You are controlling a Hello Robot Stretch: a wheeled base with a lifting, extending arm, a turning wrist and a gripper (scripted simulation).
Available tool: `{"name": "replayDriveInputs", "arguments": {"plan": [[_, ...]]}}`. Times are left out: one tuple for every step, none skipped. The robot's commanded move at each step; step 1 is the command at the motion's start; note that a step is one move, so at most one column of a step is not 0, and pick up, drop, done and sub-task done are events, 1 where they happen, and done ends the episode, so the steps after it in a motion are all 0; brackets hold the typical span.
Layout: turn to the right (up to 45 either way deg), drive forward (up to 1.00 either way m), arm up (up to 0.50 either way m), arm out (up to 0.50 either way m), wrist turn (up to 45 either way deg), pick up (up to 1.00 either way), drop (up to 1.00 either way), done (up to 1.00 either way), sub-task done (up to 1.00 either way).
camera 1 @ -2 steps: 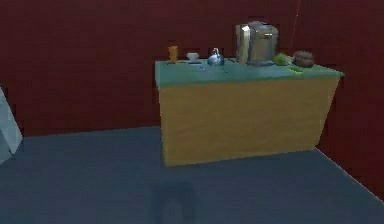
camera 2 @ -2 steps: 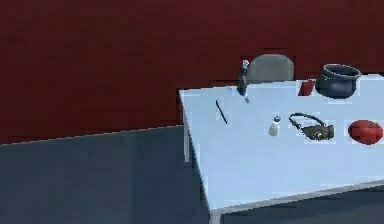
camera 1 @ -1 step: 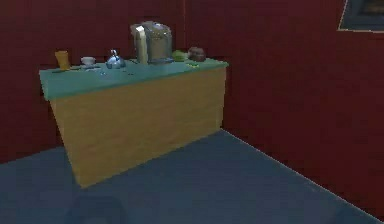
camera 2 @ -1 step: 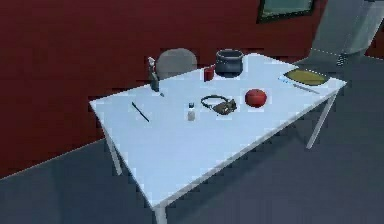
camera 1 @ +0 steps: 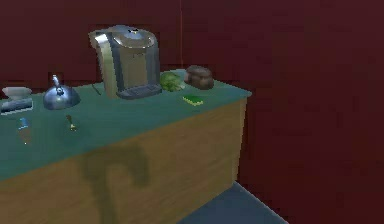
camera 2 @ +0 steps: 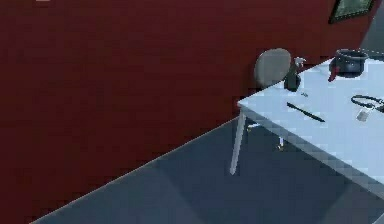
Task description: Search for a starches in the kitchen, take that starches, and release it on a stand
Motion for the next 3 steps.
{"name": "replayDriveInputs", "arguments": {"plan": [[6.0, 0.00, 0.00, 0.00, 0.0, 0.00, 0.00, 0.00, 0.00], [0.0, 0.55, 0.00, 0.00, 0.0, 0.00, 0.00, 0.00, 0.00], [-45.0, 0.00, 0.00, 0.00, 0.0, 0.00, 0.00, 0.00, 0.00]]}}
